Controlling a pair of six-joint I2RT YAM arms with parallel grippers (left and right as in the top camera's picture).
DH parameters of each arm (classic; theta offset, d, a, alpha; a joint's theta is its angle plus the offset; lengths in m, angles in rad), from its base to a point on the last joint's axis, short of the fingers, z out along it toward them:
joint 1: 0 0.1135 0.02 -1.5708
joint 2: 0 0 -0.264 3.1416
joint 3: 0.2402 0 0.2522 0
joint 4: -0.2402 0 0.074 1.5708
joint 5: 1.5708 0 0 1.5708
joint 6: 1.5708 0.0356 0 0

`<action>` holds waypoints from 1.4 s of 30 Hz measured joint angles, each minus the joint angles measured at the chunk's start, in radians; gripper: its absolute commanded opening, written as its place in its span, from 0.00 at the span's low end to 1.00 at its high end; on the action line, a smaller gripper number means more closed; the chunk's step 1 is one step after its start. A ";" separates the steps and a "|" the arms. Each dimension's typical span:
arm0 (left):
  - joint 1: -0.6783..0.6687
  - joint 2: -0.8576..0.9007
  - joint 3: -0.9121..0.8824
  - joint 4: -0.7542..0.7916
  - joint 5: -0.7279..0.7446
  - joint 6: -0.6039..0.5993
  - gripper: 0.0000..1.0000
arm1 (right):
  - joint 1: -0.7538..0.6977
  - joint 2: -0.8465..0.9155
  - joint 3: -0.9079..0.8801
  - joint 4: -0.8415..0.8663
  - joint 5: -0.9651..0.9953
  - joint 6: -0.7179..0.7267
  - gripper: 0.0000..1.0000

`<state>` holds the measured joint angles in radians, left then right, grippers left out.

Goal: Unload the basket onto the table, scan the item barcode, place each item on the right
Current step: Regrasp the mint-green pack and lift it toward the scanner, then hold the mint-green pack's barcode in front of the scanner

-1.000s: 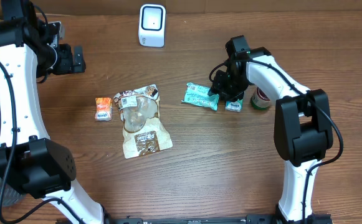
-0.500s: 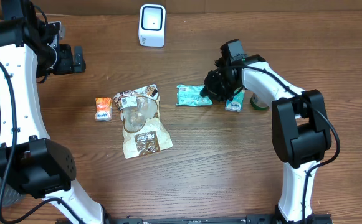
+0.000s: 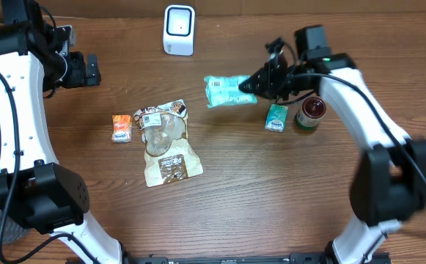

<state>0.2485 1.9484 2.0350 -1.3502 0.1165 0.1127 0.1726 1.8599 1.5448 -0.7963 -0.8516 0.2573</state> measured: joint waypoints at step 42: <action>0.000 0.000 0.000 0.000 0.000 0.000 1.00 | 0.362 0.465 0.686 0.603 1.299 -0.711 0.04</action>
<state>0.2485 1.9484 2.0350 -1.3506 0.1165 0.1127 0.5346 2.3249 2.2303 -0.1928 0.4473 -0.4538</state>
